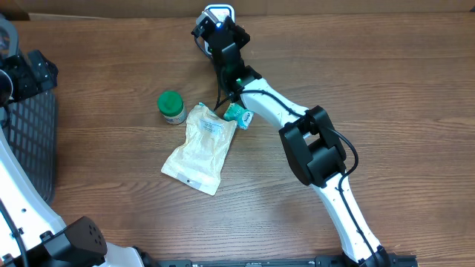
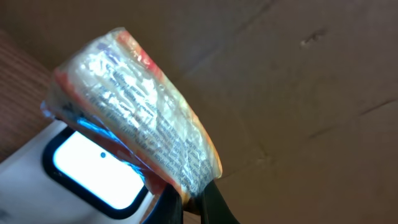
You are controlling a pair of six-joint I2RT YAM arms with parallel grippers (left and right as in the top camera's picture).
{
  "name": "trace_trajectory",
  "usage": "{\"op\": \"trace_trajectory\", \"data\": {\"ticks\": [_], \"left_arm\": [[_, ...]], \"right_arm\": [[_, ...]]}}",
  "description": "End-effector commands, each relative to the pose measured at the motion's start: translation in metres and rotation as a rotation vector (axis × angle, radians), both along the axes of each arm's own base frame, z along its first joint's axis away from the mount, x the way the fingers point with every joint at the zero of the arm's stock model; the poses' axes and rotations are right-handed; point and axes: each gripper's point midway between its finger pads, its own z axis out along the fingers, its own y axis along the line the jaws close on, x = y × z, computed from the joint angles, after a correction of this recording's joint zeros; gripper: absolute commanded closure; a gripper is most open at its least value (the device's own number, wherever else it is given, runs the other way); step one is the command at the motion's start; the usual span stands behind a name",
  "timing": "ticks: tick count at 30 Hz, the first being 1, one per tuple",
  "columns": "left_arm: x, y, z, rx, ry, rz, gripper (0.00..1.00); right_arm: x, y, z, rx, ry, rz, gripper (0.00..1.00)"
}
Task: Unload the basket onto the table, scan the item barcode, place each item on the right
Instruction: 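Lift the orange pack to the scanner and hold it under the window, then carry the orange pack to the right and drop it on the table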
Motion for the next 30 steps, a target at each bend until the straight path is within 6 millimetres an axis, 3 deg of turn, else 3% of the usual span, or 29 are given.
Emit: {"op": "trace_trajectory", "data": {"ticks": [1, 6, 10, 13, 14, 17, 20, 22, 25, 26, 30], "left_arm": [[0.001, -0.001, 0.004, 0.016, -0.008, -0.026, 0.00], [0.001, -0.001, 0.004, 0.016, -0.008, -0.026, 0.00], [0.001, -0.001, 0.004, 0.016, -0.008, -0.026, 0.00], [0.001, -0.001, 0.004, 0.016, -0.008, -0.026, 0.00], [0.001, -0.001, 0.004, 0.016, -0.008, -0.026, 0.00], [0.001, -0.001, 0.004, 0.016, -0.008, -0.027, 0.00], [0.001, -0.001, 0.004, 0.016, -0.008, -0.026, 0.00], [0.001, -0.001, 0.004, 0.016, -0.008, -0.026, 0.00], [0.001, -0.001, 0.004, 0.016, -0.008, -0.026, 0.00], [0.001, -0.001, 0.004, 0.016, -0.008, -0.026, 0.00], [0.001, -0.001, 0.004, 0.016, -0.008, -0.026, 0.00]], "right_arm": [[-0.009, 0.008, 0.023, 0.081, -0.007, -0.018, 0.96], [-0.020, -0.004, 0.075, 0.210, 0.006, -0.047, 0.96], [-0.055, -0.018, 0.154, 0.374, 0.046, -0.039, 0.96], [-0.090, -0.020, 0.182, 0.552, 0.181, 0.015, 0.96], [-0.106, -0.026, 0.190, 0.644, 0.257, 0.022, 0.96], [-0.128, -0.049, 0.197, 0.783, 0.366, -0.029, 0.96], [-0.152, -0.090, 0.188, 0.920, 0.546, -0.124, 0.96], [-0.166, -0.112, 0.170, 0.978, 0.699, -0.169, 0.96], [-0.189, -0.162, 0.128, 1.036, 0.933, -0.311, 0.96], [-0.198, -0.196, 0.102, 1.041, 0.994, -0.436, 0.96], [-0.216, -0.252, 0.049, 1.061, 1.082, -0.641, 0.96]]}}
